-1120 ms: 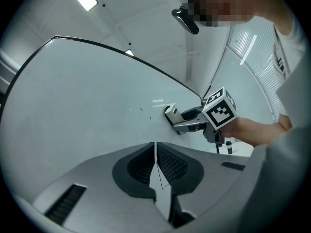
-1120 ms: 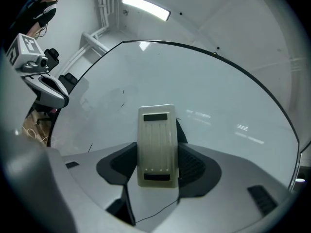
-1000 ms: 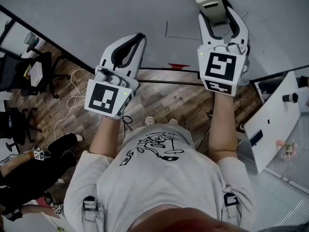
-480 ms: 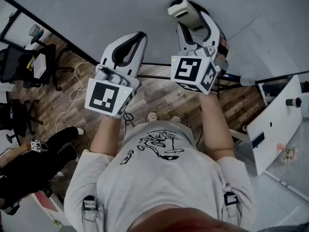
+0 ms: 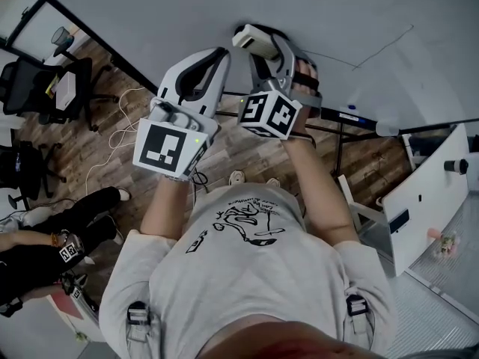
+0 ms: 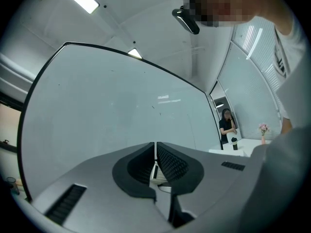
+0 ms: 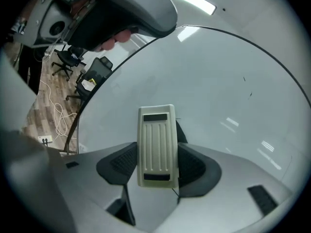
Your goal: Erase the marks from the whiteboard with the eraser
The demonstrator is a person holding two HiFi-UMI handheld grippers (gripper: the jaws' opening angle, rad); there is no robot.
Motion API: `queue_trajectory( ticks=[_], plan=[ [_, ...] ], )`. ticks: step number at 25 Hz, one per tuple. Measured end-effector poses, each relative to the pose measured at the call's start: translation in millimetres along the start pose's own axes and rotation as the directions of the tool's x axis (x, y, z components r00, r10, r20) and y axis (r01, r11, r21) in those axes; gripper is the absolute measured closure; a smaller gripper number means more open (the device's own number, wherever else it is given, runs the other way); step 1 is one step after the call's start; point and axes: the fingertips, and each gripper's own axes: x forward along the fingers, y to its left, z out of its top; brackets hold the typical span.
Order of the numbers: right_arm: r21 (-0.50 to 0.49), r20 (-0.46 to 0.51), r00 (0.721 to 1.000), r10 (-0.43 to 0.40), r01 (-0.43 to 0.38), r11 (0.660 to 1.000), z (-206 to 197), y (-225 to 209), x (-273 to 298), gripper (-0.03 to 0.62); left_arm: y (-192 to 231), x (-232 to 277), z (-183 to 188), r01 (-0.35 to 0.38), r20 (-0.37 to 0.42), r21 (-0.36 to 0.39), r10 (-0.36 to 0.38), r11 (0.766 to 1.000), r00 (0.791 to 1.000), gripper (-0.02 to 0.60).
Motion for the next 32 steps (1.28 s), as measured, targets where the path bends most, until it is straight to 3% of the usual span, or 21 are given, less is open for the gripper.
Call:
queue_trajectory(
  ticks=[3,8,20,24,32],
  plan=[
    [0.046,0.022,1.000,0.015,-0.016,0.999,8,-11,-16,0.336,-5,-1,2,0.010,0.005,-0.008,-0.010,1.000,1.000,0.550],
    [0.146,0.069,0.996,-0.065,0.054,0.988,10,-73,-53,0.336,-23,16,10,0.062,0.036,-0.009,-0.061,0.998,0.997,0.551],
    [0.276,-0.011,0.950,-0.313,0.303,0.912,-62,-244,-114,0.336,-58,53,15,0.149,0.054,-0.012,-0.148,0.989,0.987,0.549],
    [0.309,-0.024,0.956,-0.292,0.285,0.907,-84,-257,-106,0.336,-59,58,10,0.150,0.042,-0.014,-0.150,0.989,0.988,0.549],
    [0.296,-0.010,0.957,-0.288,0.278,0.914,-87,-255,-102,0.338,-60,63,8,0.140,0.031,-0.007,-0.140,0.990,0.990,0.550]
  ],
)
